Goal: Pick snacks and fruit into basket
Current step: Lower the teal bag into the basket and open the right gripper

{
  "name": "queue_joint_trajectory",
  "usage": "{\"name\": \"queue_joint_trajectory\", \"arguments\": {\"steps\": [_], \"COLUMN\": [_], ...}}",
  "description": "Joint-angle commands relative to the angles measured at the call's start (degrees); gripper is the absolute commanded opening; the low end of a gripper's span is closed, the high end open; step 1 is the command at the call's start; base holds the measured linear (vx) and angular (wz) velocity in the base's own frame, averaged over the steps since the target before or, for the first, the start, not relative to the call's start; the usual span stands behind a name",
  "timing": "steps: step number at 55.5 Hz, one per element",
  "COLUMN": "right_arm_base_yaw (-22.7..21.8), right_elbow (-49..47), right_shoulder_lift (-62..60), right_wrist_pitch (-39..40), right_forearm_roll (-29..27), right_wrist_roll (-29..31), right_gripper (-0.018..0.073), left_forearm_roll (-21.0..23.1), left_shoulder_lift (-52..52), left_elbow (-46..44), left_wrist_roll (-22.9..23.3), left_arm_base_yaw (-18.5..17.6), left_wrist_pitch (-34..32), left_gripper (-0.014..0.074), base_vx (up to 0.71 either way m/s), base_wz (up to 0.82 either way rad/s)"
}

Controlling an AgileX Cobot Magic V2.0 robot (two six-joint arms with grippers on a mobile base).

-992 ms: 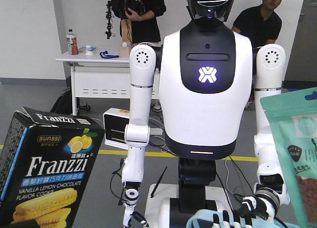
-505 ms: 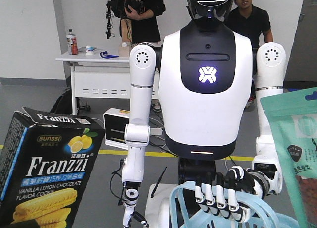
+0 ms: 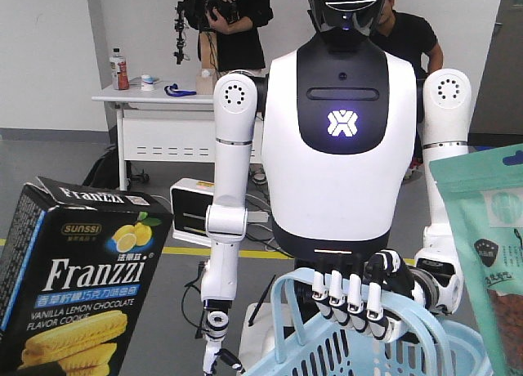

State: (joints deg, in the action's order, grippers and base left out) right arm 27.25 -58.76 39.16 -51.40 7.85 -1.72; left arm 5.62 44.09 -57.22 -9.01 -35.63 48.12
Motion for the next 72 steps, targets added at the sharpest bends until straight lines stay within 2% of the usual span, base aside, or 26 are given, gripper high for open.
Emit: {"name": "queue_joint_trajectory", "arguments": {"steps": [1, 20, 51, 62, 72], "right_arm_base_yaw": [0.11, 0.11, 0.4, 7.58, 13.19], "right_elbow": [-1.9, -1.9, -1.9, -1.9, -1.86], "right_shoulder_lift": [-0.01, -0.01, -0.01, 1.27, 6.39], "right_wrist_pitch": [5.88, 8.58, 11.2, 11.35, 10.27], "right_forearm_roll": [1.09, 0.04, -16.12, -17.21, -15.22], "right_wrist_roll": [0.51, 1.72, 17.22, 21.4, 26.23], "right_gripper": [-0.0007, -0.0007, -0.0007, -0.0007, -0.0007], "left_forearm_roll": [0.7, 0.7, 0.7, 0.65, 0.65], "left_shoulder_lift": [-0.44, -0.44, -0.44, -0.44, -0.44], "left_elbow": [-2.09, -2.09, -2.09, -2.09, -2.09], "left_wrist_roll": [0.05, 0.05, 0.05, 0.05, 0.05], "left_arm_base_yaw": [-0.23, -0.23, -0.23, -0.23, -0.23], "left_wrist_pitch": [-4.63, -4.52, -4.59, -4.7, -4.7], "left_gripper": [0.004, 0.004, 0.004, 0.004, 0.004], "base_vx": [0.0, 0.0, 0.0, 0.0, 0.0], "base_wz": [0.0, 0.0, 0.0, 0.0, 0.0]}}
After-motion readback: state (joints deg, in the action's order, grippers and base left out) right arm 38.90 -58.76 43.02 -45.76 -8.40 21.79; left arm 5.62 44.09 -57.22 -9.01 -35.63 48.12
